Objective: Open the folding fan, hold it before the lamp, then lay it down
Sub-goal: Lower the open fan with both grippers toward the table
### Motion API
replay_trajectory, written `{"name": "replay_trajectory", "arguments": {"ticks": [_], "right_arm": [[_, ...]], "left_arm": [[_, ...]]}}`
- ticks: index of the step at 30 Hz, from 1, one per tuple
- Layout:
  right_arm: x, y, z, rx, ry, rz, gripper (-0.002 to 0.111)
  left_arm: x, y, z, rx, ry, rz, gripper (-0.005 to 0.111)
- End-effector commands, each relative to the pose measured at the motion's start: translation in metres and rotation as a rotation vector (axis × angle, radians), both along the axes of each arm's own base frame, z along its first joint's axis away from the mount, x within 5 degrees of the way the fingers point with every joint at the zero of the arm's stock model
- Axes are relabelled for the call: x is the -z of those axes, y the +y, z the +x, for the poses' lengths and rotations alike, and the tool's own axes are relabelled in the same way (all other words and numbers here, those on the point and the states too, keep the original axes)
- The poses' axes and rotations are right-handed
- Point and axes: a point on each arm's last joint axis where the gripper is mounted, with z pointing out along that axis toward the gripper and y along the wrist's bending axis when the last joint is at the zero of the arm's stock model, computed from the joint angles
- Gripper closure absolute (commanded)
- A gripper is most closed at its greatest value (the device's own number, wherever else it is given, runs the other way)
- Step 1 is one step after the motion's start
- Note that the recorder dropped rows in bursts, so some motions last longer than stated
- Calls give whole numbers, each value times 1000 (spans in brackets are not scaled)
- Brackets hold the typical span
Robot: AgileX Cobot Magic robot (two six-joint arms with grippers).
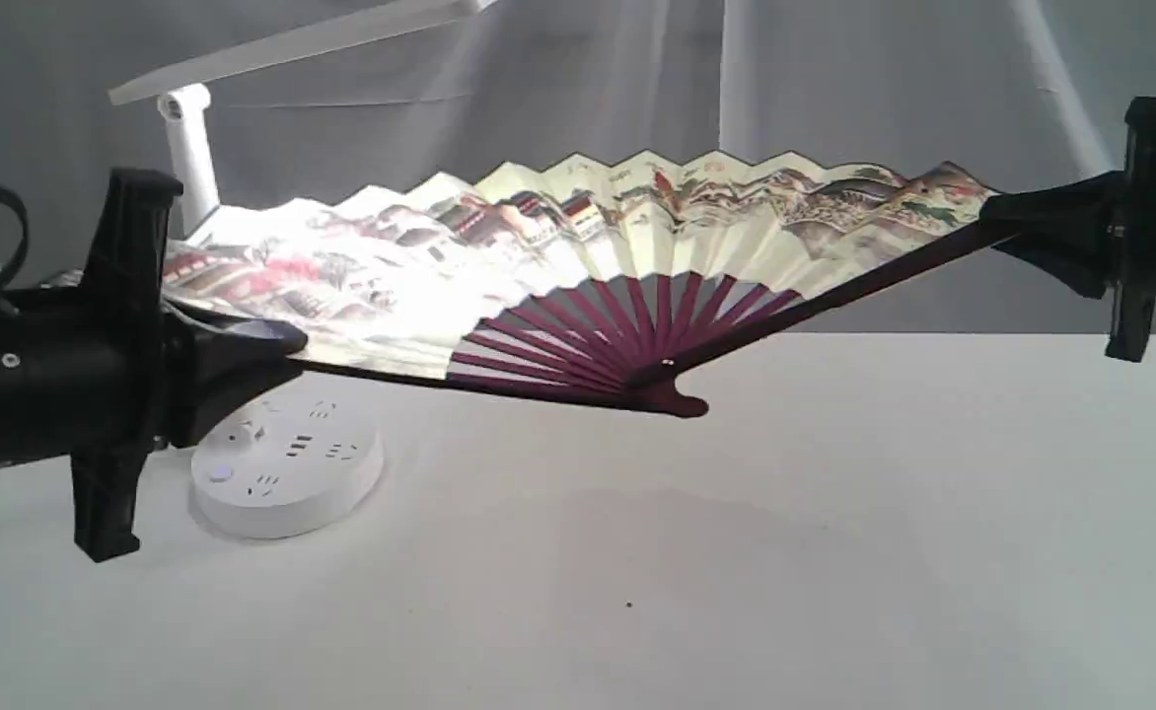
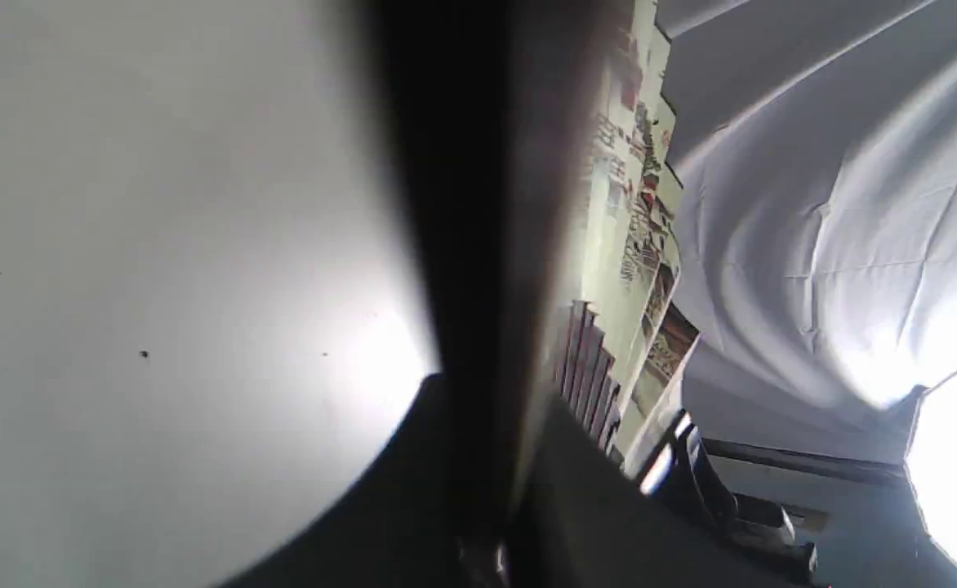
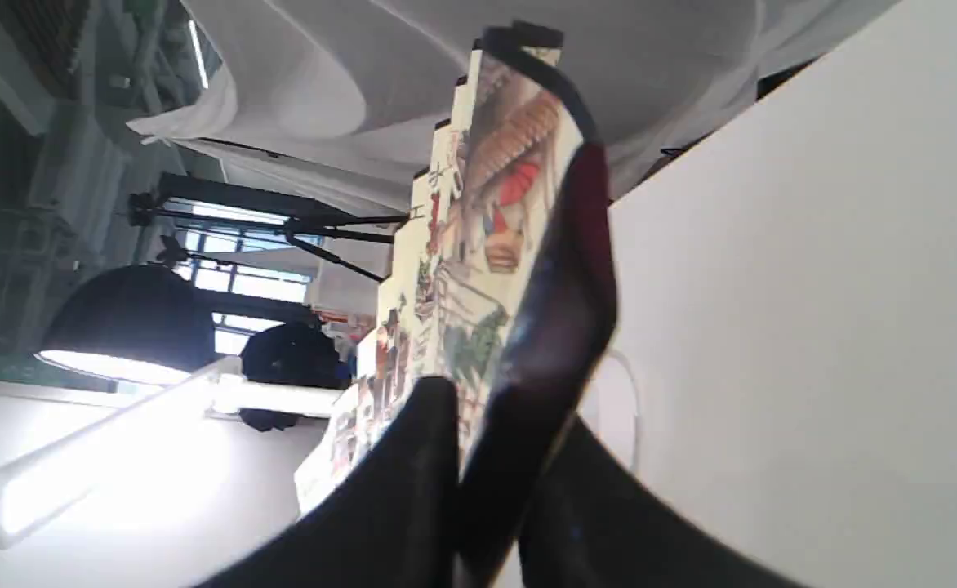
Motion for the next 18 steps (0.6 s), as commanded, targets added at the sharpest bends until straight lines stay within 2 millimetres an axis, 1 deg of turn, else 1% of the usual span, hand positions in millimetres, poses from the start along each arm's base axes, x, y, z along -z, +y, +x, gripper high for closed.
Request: {"name": "replay_trajectory", "arguments": {"ticks": [1, 6, 11, 18], "right_arm": [[7, -17, -1, 74, -8, -122, 108], [21, -15, -7, 74, 41, -108, 108], [33, -12, -13, 70, 82, -101, 108], [36, -12, -15, 65, 91, -106, 108]], "left_arm": [[15, -2, 0, 0, 18, 96, 107], [30, -16, 1, 11, 63, 130, 107], [42, -22, 4, 20, 102, 134, 107], [58, -25, 7, 42, 153, 129, 107]]}}
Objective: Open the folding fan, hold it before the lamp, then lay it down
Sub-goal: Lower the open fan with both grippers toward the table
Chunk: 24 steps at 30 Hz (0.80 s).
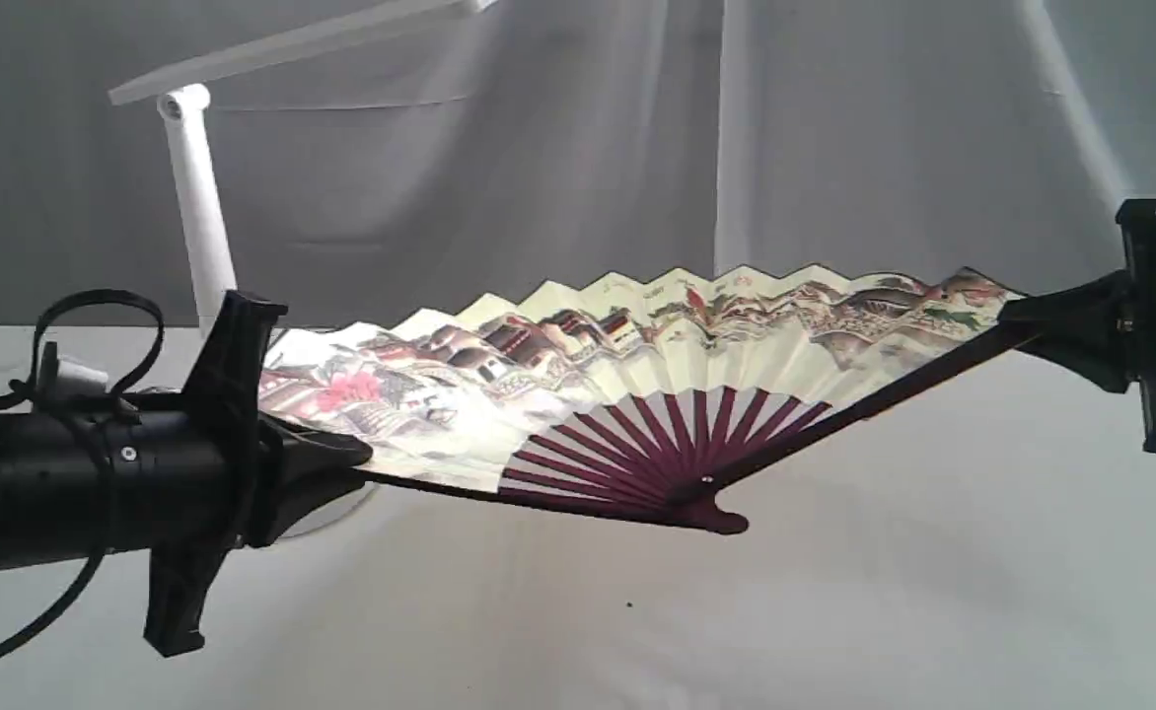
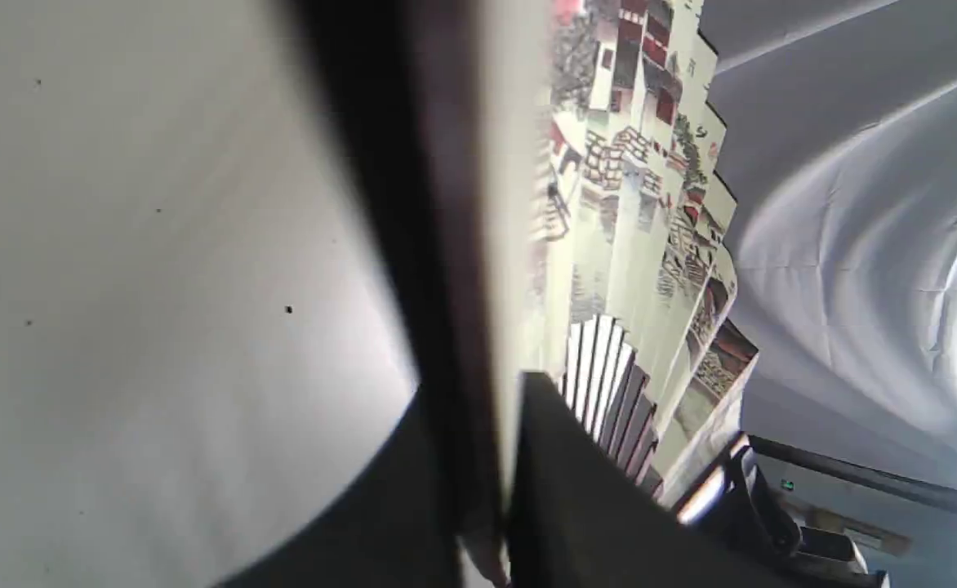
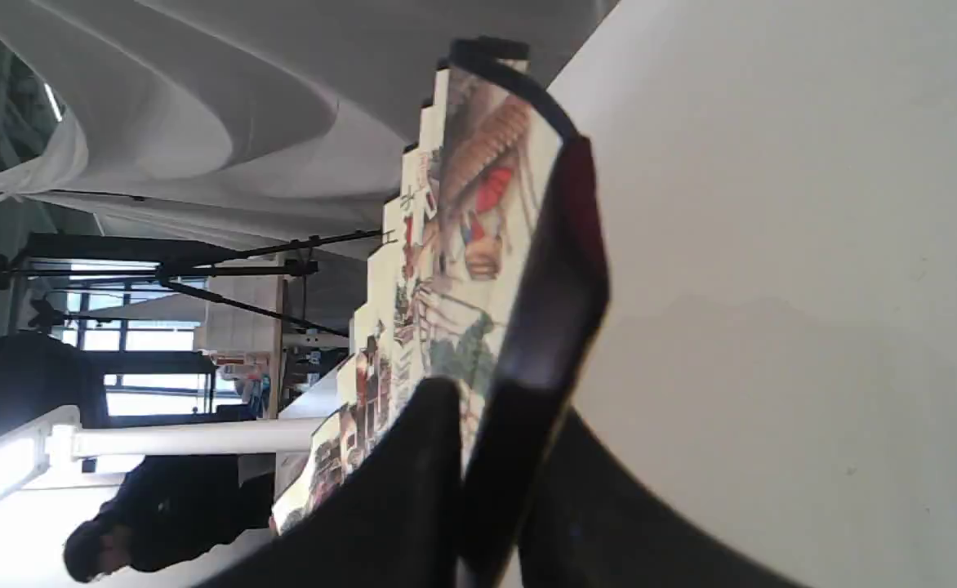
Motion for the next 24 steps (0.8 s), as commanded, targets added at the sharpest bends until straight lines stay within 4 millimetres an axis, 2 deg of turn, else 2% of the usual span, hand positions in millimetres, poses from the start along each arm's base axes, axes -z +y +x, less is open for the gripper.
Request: {"name": "replay_trajectory", "arguments": {"ticks": [1, 6, 14, 24], "right_arm": [[-5, -2, -2, -9, -45, -54, 108], [-5, -2, -2, -9, -45, -54, 108], [-6, -1, -2, -14, -34, -26, 108], [-4, 1, -4, -37, -19, -28, 108]], "left_arm": [[13, 0, 0, 27, 11, 80, 106], [16, -1, 1, 38, 20, 72, 96], [17, 0, 1, 26, 21, 79, 56], [17, 1, 2, 19, 19, 91, 53]]}}
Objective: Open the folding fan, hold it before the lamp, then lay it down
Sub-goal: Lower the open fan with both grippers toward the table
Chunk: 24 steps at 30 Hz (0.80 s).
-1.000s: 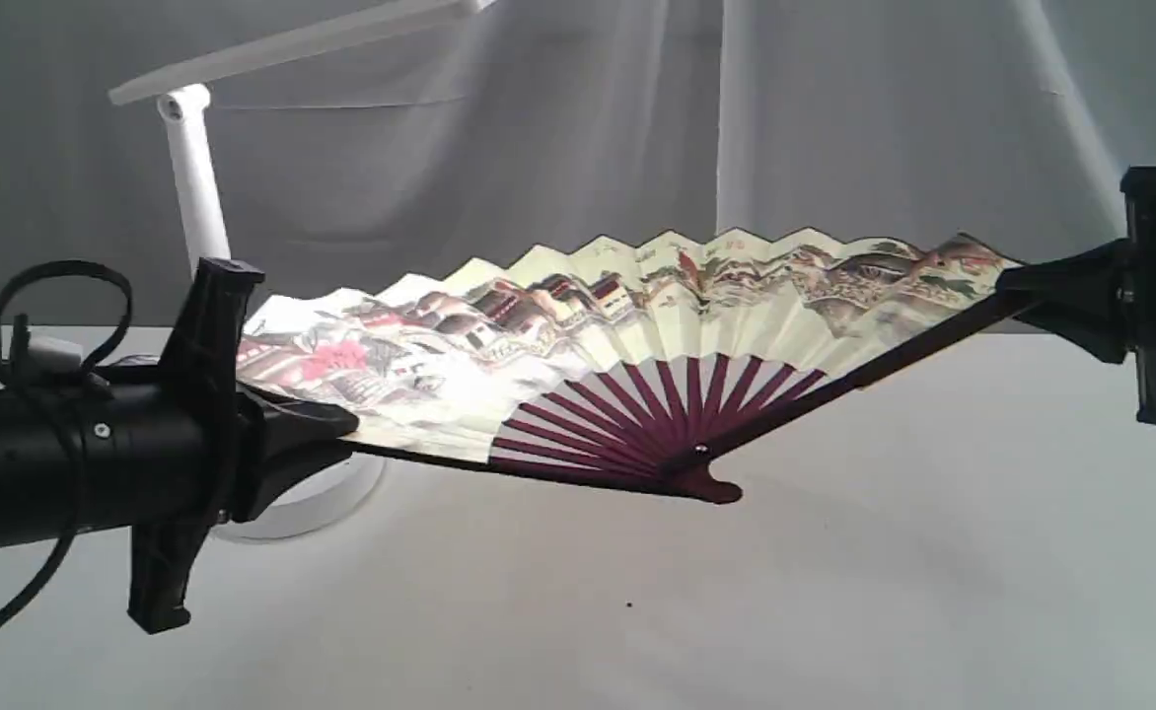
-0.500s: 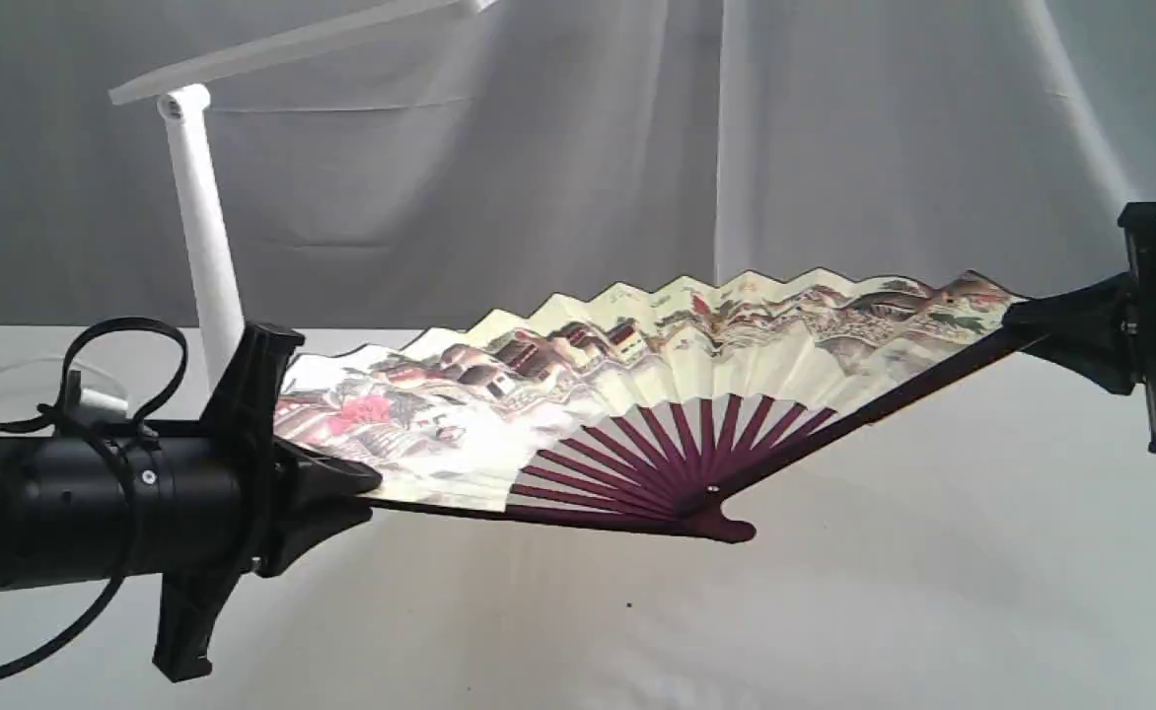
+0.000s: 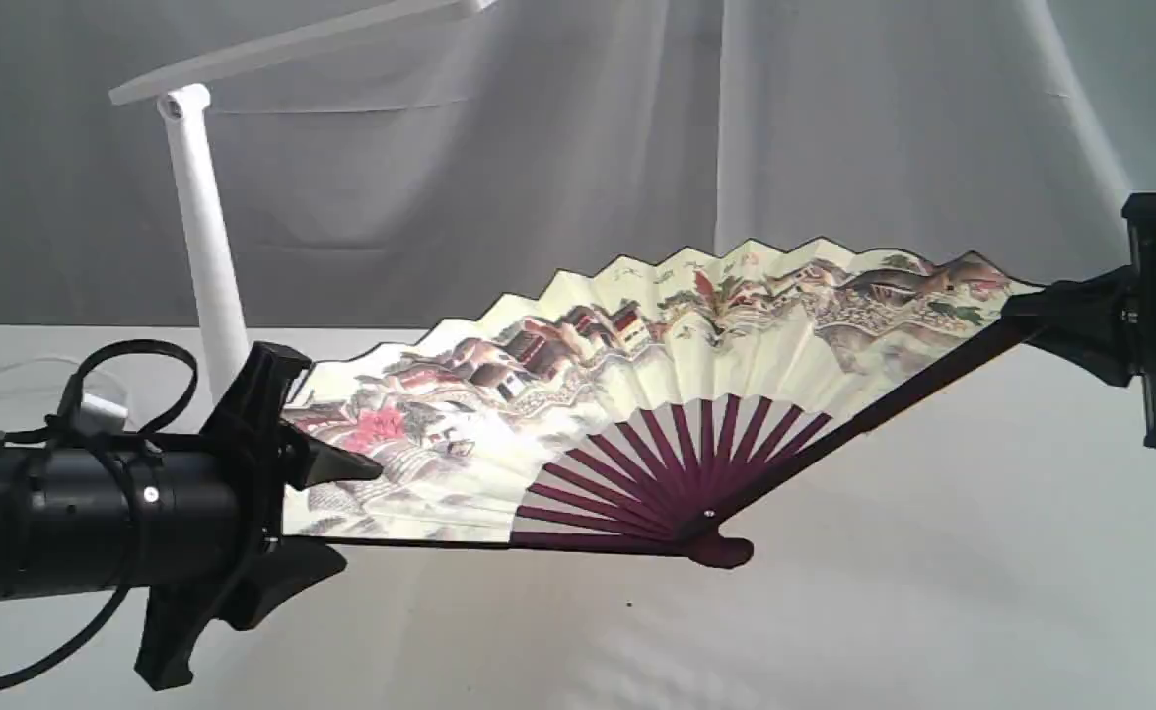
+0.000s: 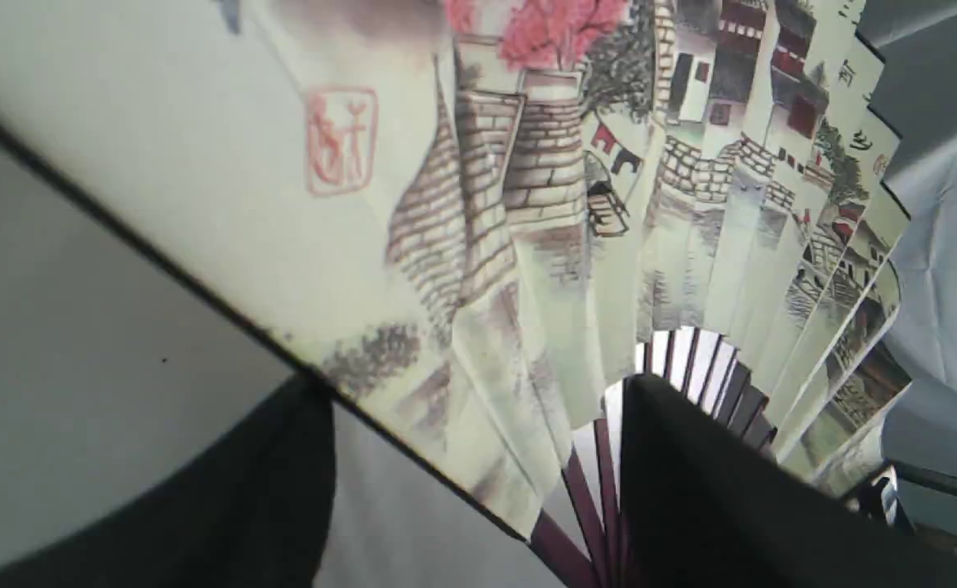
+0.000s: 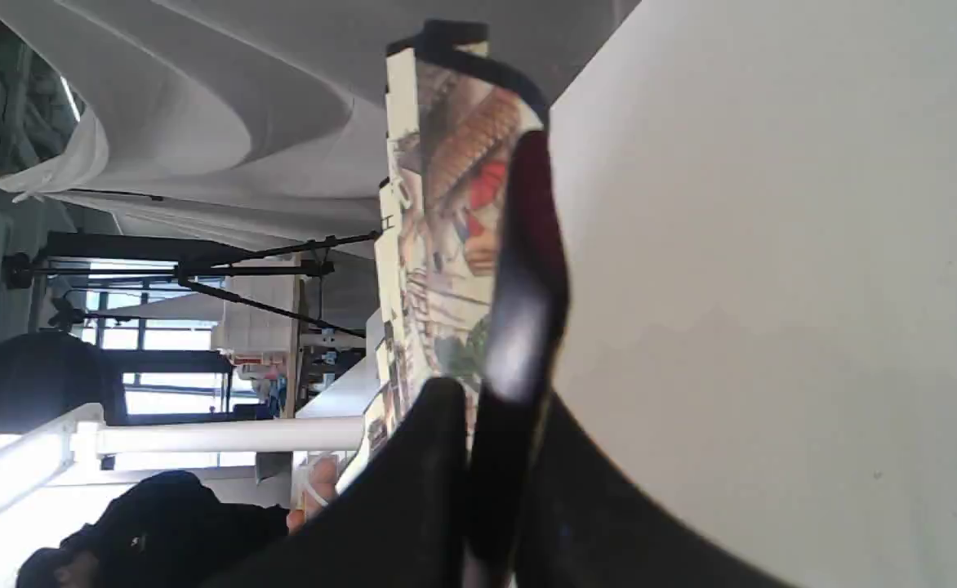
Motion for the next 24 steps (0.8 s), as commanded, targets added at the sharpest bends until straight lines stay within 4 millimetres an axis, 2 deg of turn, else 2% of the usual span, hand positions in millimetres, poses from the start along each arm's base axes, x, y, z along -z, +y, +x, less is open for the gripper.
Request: {"name": "replay_trajectory", "arguments": {"ticks": [1, 7, 14, 24], "right_arm": [[-2, 1, -4, -37, -12, -47, 108], [-3, 1, -3, -21, -18, -32, 108], [-2, 1, -3, -17, -15, -29, 108], [25, 2, -15, -9, 74, -125, 108]], "left_arm": [[0, 0, -1, 3, -5, 11, 52], [3, 0, -4, 55, -11, 66, 41], [18, 5, -14, 32, 38, 99, 41], [17, 3, -14, 67, 24, 98, 41]]}}
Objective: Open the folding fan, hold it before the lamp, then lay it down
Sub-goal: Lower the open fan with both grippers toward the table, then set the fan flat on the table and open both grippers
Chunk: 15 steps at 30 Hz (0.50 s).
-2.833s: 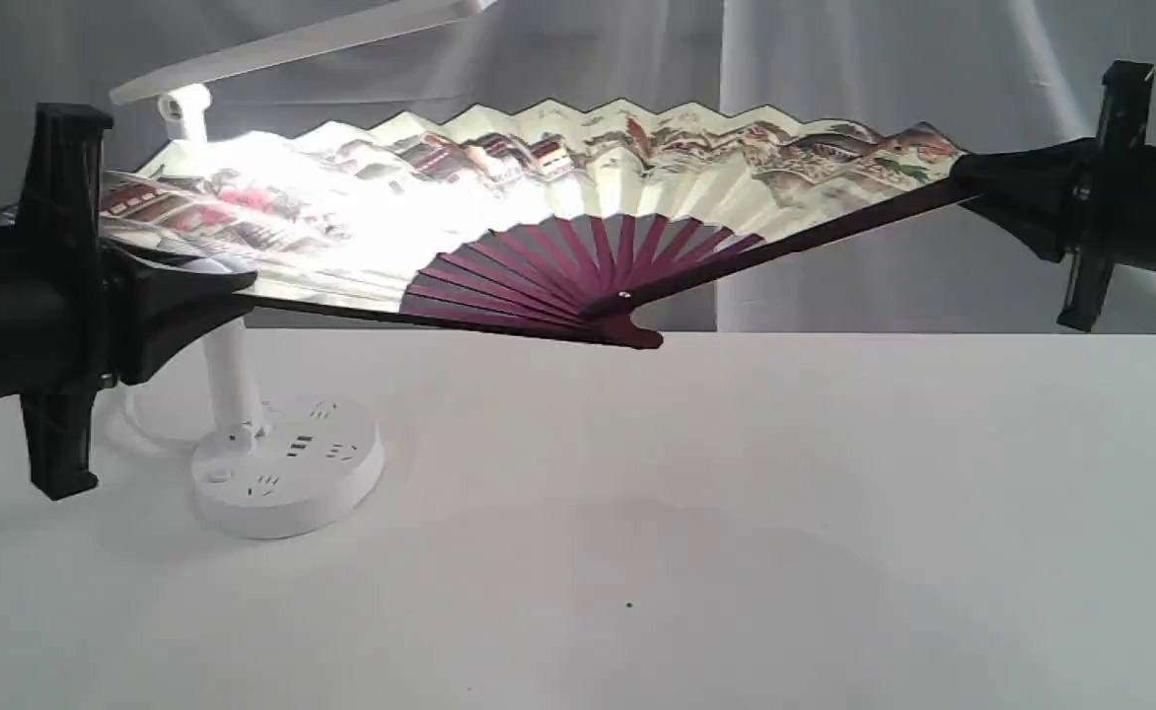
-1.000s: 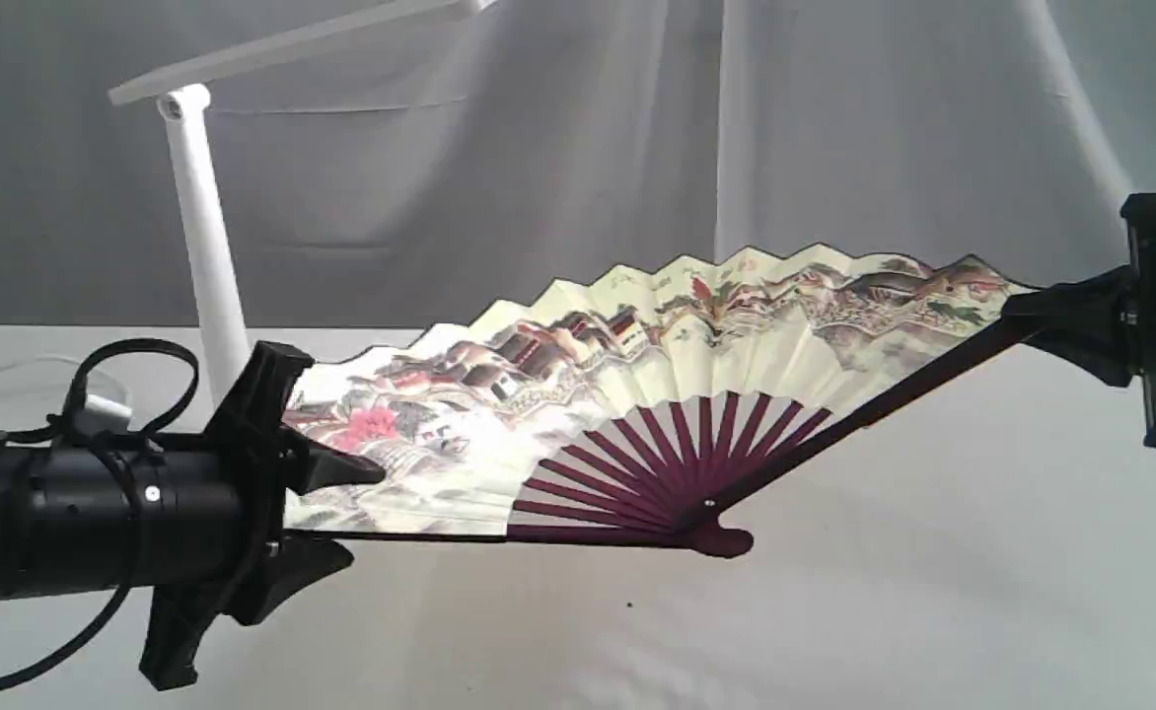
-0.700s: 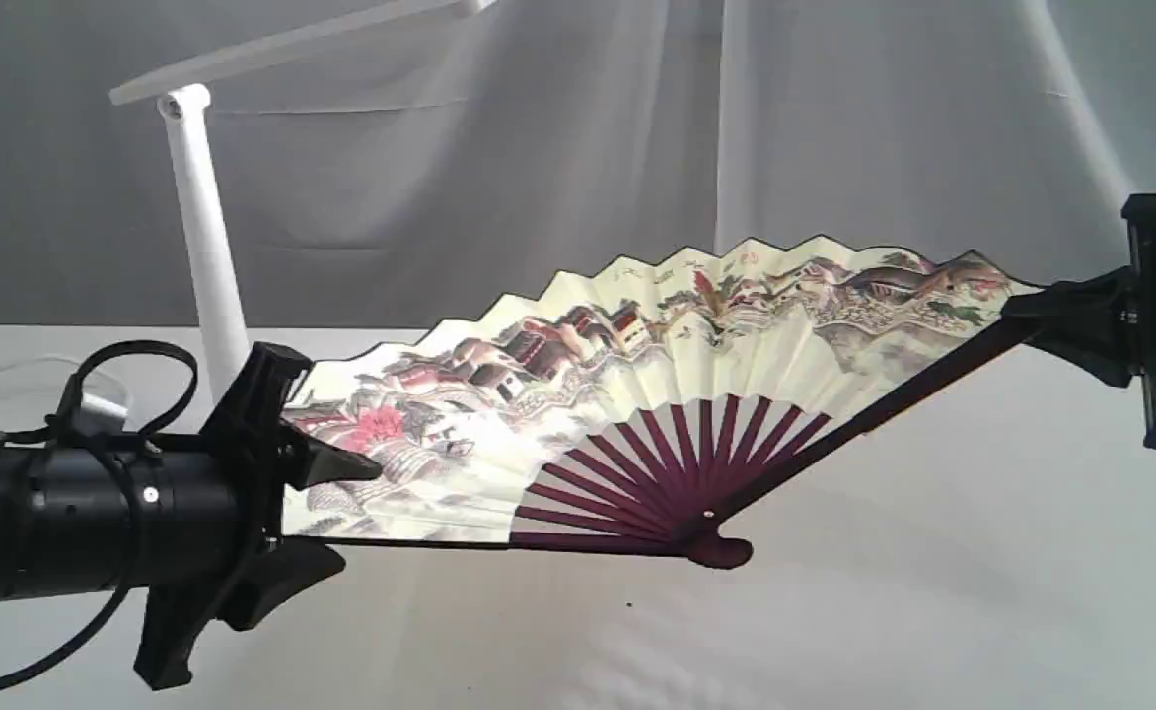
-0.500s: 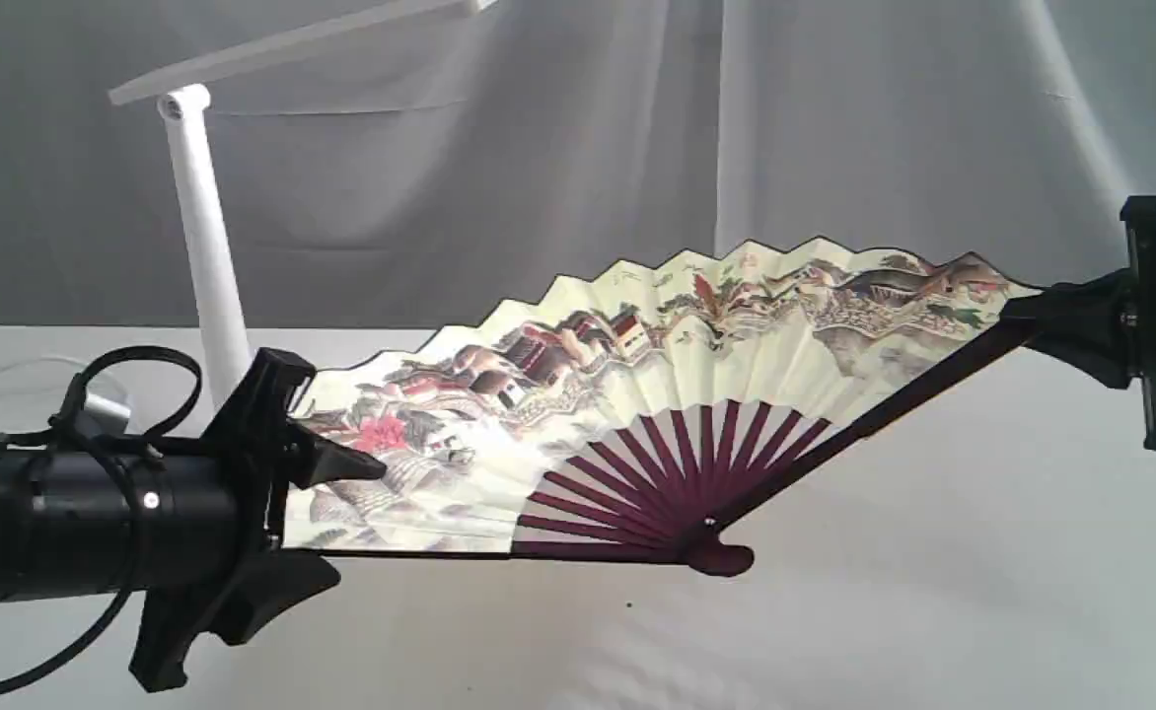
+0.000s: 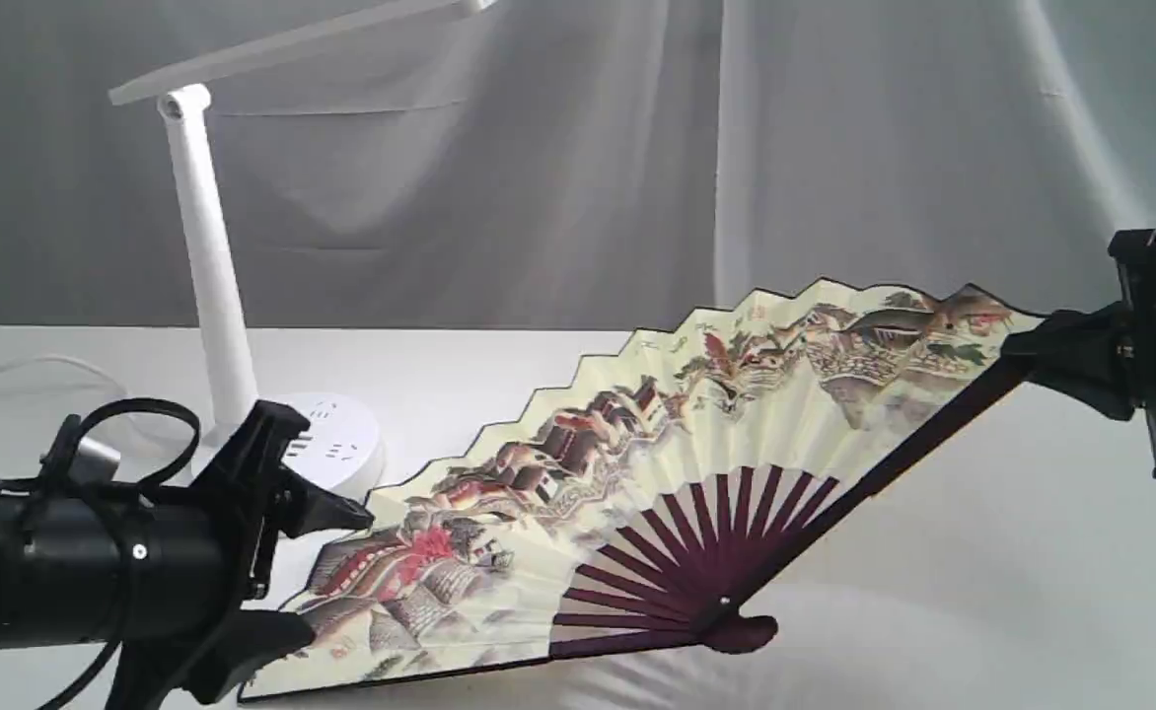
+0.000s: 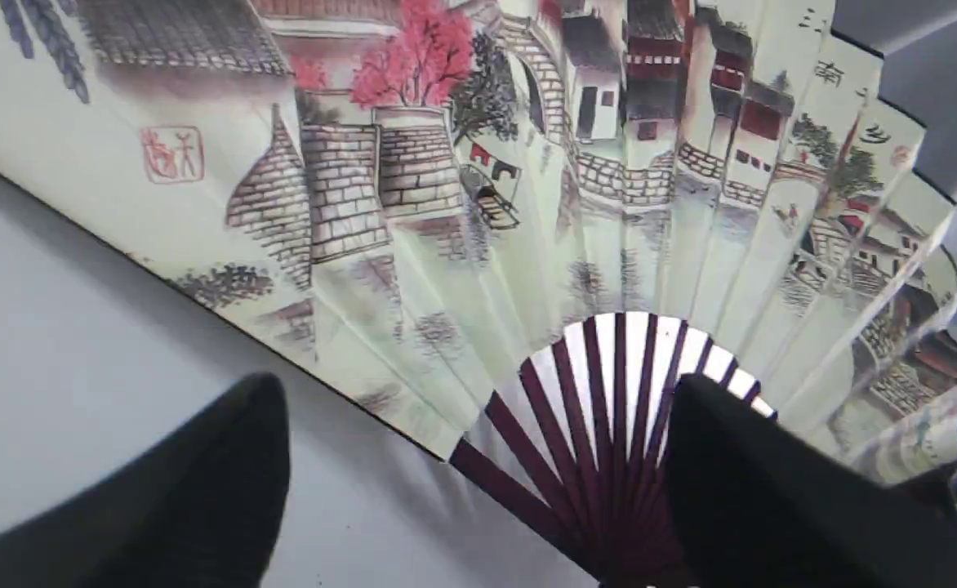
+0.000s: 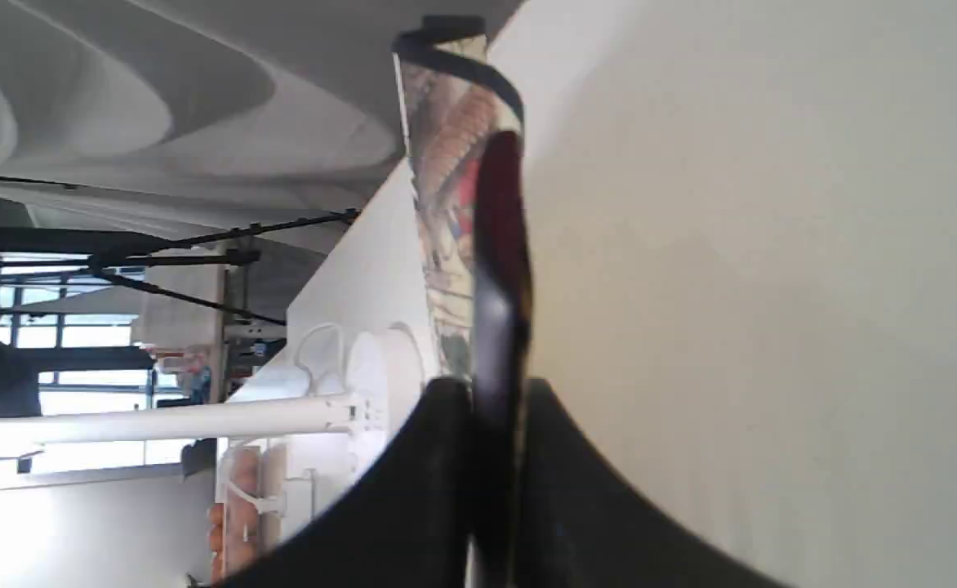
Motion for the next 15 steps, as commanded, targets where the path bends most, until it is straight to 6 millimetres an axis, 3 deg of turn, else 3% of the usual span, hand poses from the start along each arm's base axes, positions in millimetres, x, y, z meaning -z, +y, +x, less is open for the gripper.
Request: {"name": "replay_trajectory", "arguments": {"ticks": [1, 15], "right_arm": [[6, 0, -6, -2, 21, -52, 108], [36, 7, -18, -21, 126, -230, 108]], "left_arm": [[0, -1, -2, 26, -12, 12, 41], [0, -1, -2, 30, -16, 17, 41]]}}
